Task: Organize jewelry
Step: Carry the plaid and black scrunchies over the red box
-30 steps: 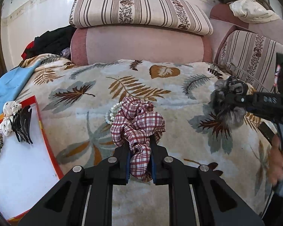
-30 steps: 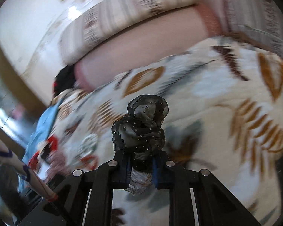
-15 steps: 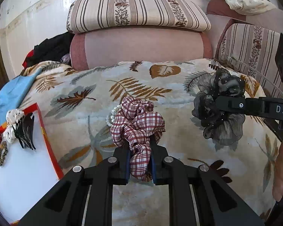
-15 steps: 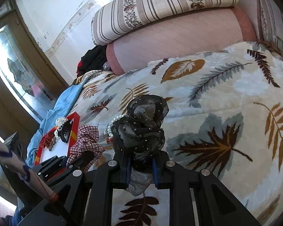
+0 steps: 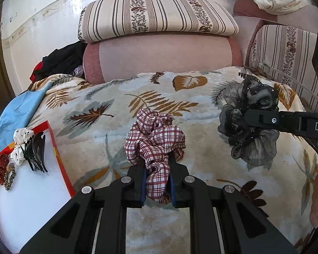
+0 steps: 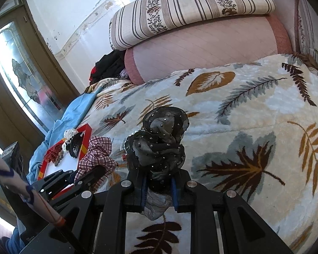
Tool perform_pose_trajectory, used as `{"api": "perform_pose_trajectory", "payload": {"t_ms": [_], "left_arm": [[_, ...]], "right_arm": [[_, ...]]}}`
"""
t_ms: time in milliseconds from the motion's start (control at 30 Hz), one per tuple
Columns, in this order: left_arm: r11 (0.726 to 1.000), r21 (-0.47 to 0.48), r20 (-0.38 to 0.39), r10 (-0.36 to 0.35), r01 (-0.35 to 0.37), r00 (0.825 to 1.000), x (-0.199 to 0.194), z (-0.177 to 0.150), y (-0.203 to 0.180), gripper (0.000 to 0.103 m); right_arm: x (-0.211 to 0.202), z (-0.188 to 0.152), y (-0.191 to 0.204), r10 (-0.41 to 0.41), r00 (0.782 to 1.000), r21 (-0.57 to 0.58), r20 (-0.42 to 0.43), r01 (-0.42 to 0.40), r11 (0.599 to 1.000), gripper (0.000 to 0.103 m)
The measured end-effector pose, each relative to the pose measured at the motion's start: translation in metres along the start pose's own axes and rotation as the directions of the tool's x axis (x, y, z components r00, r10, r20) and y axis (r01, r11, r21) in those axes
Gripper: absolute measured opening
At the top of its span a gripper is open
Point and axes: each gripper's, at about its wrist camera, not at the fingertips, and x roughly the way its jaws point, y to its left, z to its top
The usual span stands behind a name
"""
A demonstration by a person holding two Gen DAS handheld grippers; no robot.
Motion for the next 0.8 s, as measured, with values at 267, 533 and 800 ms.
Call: {"api": "perform_pose_trajectory", "payload": {"t_ms": [267, 533, 800], "left_arm": [[1.000, -0.019, 0.008, 0.015, -0.015, 1.000, -0.004, 0.002, 0.006, 0.016], [0.999, -0.035, 0.027, 0.035, -0.034, 0.999, -0.015, 0.003, 0.013, 0.017], [0.996, -0.074, 0.051, 0.061, -0.058, 0.997, -0.028, 0.007, 0.032, 0.017]], "right_arm": [[0.000, -0.001, 0.009, 0.014, 1.000, -0.022, 0.006, -0.014, 1.000, 0.021], [0.000, -0.006, 0.018, 0.023, 1.000, -0.033, 0.009, -0.022, 0.999, 0.022], [-0.001, -0.018, 0.035, 0.035, 0.999, -0.004, 0.008, -0.035, 0.999, 0.022]]}}
